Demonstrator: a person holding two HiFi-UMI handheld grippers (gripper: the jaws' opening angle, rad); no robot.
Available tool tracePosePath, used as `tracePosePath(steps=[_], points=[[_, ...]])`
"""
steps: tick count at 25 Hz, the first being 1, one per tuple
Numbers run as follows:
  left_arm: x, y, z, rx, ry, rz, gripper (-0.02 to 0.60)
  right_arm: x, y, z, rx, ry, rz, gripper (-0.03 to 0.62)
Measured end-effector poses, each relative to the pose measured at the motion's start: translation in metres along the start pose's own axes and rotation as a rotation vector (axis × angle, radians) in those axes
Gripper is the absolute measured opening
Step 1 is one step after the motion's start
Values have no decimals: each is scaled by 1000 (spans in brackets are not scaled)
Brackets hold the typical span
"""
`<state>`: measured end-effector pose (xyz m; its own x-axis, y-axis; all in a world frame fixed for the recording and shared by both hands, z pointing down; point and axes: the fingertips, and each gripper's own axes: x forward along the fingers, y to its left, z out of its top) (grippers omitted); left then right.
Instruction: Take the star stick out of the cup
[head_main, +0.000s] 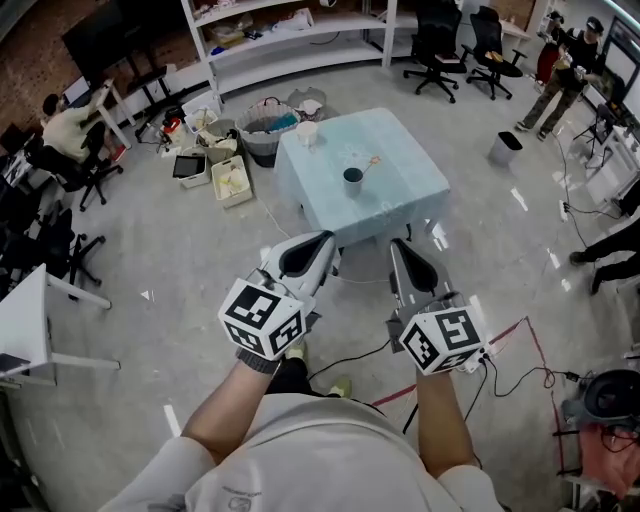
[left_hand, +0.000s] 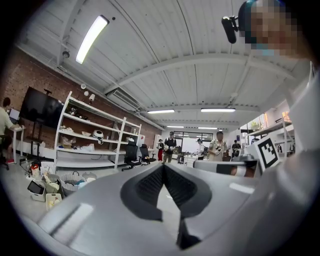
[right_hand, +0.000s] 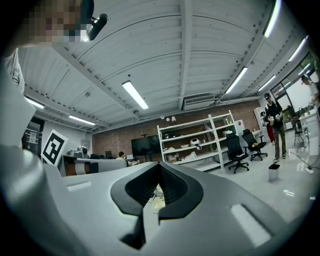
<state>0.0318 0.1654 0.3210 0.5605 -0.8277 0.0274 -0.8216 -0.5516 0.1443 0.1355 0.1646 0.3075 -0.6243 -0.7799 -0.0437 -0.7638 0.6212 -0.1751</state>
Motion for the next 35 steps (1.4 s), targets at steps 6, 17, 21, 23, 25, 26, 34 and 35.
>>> tracePosePath(steps=[6,17,21,23,25,26,34,35], points=[[25,20,-5,-14,16,-21,6,27,-17,-7,8,25,-23,12],[87,100,-13,-13,25,-79,6,125,-50,-30,11,63,-79,12],[115,145,-14,-12,34,-112,6,173,-60,-39,17,77,-112,12],[128,168,-16,-15,40,-132,6,196,-66,-45,22,83,-134,12],[140,186,-18,-18,46,-156,6,214,-72,-52,26,90,-163,12],[146,194,-20,-19,50,-169,6,222,-75,-56,29,94,-179,12],[190,231,-40,-39,71,-241,6,257,-106,-86,51,151,-267,12],[197,232,-44,-41,77,-249,6,260,-112,-90,52,161,-271,14]])
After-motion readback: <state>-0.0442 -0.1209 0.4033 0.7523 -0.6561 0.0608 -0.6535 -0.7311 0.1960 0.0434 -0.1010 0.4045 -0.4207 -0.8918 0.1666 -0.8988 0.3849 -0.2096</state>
